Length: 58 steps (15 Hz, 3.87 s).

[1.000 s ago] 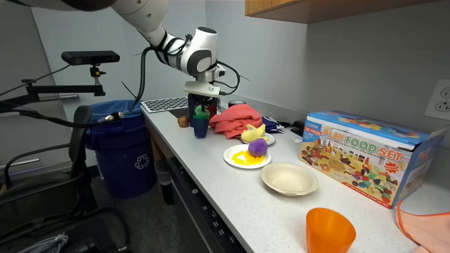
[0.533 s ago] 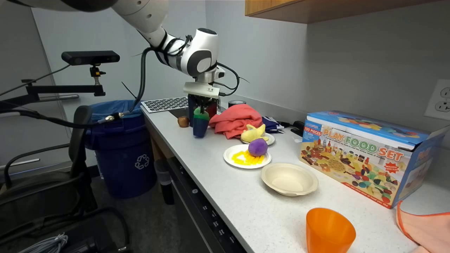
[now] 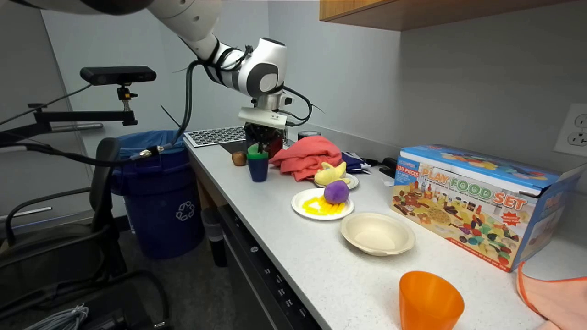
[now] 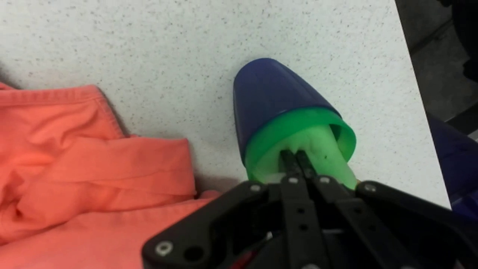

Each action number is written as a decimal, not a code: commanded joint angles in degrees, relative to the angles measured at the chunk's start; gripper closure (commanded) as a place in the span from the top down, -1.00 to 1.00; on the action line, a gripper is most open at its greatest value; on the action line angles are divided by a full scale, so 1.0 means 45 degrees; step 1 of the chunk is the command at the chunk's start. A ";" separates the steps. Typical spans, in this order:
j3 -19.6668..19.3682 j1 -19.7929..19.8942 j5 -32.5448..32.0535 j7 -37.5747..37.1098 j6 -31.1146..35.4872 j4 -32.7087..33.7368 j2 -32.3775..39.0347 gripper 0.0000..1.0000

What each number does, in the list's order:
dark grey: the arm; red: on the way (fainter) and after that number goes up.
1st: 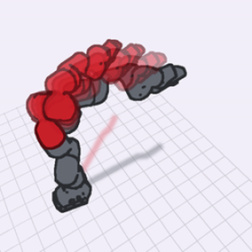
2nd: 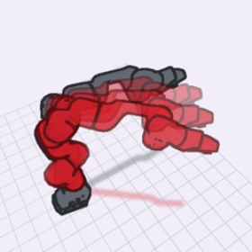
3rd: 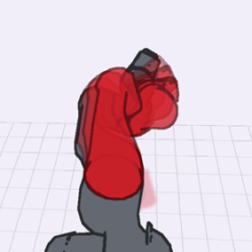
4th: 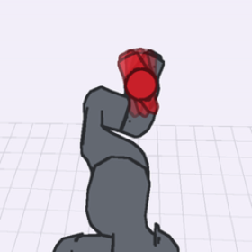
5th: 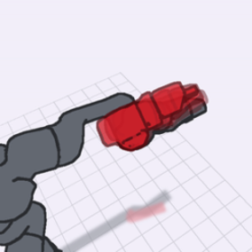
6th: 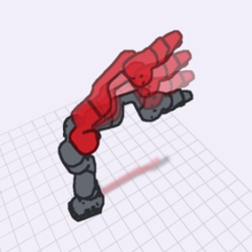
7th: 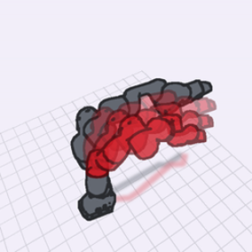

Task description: Remove the green object from the cup

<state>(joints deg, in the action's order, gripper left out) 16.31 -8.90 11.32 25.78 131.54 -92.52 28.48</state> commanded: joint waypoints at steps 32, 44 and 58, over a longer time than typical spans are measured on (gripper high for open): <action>0.0027 0.0047 -0.0183 -0.0168 0.0500 0.0146 0.0028 -0.96; 0.0035 0.0066 -0.0237 -0.0048 0.0380 0.0171 0.0031 -0.99; 0.0161 0.0206 -0.0425 0.1893 0.0305 0.0284 0.0153 -0.99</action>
<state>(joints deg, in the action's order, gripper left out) 16.09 -8.90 10.21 31.96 132.72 -92.18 28.51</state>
